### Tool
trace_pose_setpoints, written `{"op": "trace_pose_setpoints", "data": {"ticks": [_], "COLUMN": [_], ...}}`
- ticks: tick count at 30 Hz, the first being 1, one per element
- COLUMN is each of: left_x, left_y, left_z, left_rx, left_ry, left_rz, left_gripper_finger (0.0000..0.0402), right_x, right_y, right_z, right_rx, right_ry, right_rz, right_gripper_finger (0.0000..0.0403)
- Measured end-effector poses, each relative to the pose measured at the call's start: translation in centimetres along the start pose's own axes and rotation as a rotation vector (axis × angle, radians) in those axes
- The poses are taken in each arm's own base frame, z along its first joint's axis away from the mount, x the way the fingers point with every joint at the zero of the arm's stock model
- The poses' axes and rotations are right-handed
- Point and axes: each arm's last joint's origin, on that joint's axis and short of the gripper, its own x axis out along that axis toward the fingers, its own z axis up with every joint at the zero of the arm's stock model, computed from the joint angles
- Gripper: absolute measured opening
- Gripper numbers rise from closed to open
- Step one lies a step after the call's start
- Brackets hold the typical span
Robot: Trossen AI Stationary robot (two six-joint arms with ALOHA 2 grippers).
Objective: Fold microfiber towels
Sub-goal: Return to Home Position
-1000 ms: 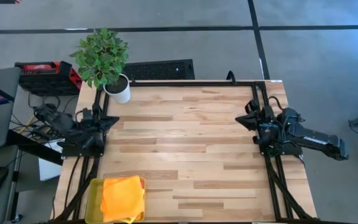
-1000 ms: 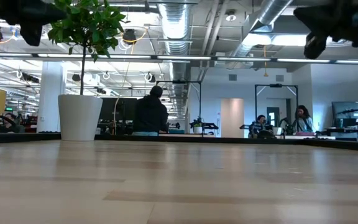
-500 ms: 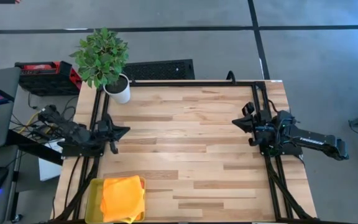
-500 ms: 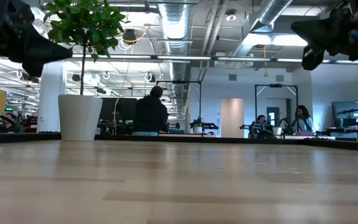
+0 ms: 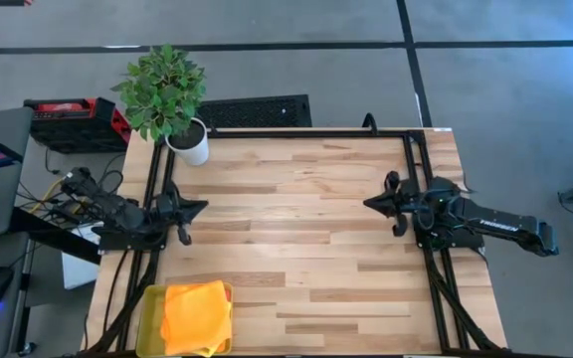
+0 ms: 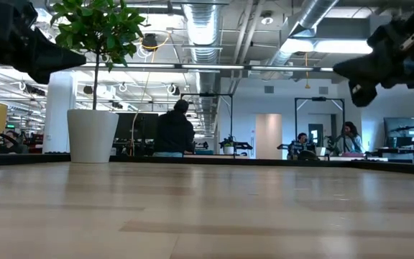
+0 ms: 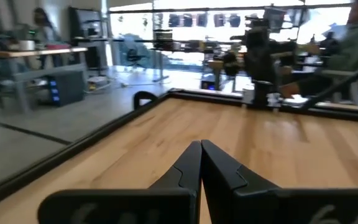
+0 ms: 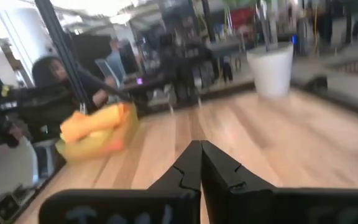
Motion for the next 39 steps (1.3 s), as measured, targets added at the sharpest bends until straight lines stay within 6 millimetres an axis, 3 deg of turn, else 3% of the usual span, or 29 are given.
{"op": "trace_pose_setpoints", "data": {"ticks": [5,39], "left_x": [-0.01,0.0], "left_y": [0.21,0.21], "left_z": [-0.04,-0.11], "left_rx": [-0.002,0.015], "left_ry": [0.0,0.002], "left_rz": [0.07,0.073], "left_gripper_finger": [0.0,0.0], "right_x": [0.02,0.02], "right_y": [-0.11,-0.11], "right_z": [-0.58,-0.6], "right_rx": [0.022,0.014], "right_ry": [0.059,0.061], "right_rz": [-0.009,-0.008], "right_gripper_finger": [0.0031,0.0031]}}
